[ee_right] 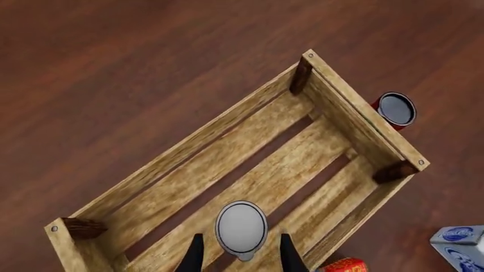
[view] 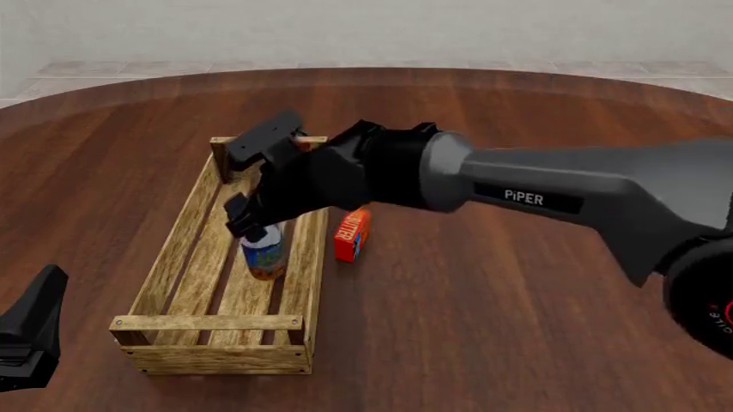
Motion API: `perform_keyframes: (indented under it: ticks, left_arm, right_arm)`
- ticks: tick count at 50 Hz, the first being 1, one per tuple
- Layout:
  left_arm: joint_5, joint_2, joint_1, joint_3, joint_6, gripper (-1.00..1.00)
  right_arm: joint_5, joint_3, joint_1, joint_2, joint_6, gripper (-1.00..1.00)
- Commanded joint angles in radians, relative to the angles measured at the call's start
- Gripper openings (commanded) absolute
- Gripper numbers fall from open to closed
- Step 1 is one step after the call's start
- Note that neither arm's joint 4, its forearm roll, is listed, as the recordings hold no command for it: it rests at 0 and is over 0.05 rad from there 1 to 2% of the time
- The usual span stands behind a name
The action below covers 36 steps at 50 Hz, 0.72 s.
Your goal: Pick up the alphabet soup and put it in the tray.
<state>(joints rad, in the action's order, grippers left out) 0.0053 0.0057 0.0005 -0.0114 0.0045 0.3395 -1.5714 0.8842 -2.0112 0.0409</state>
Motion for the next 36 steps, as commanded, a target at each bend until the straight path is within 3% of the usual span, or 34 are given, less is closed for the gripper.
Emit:
perform_keyframes:
  ticks: [1, 20, 36]
  left_arm:
    - [0.000, -0.003, 0.000, 0.003, 0.000, 1.00]
    - [0.000, -0.003, 0.000, 0.003, 0.000, 1.00]
    - [0.000, -0.003, 0.000, 0.003, 0.000, 1.00]
  right_arm:
    - [-0.002, 0.074, 0.004, 0.114, 0.002, 1.00]
    - [-0.060, 0.268, -0.032, 0.340, 0.006, 1.00]
    - [-0.126, 0.499, -0.125, 0.619, 0.008, 1.00]
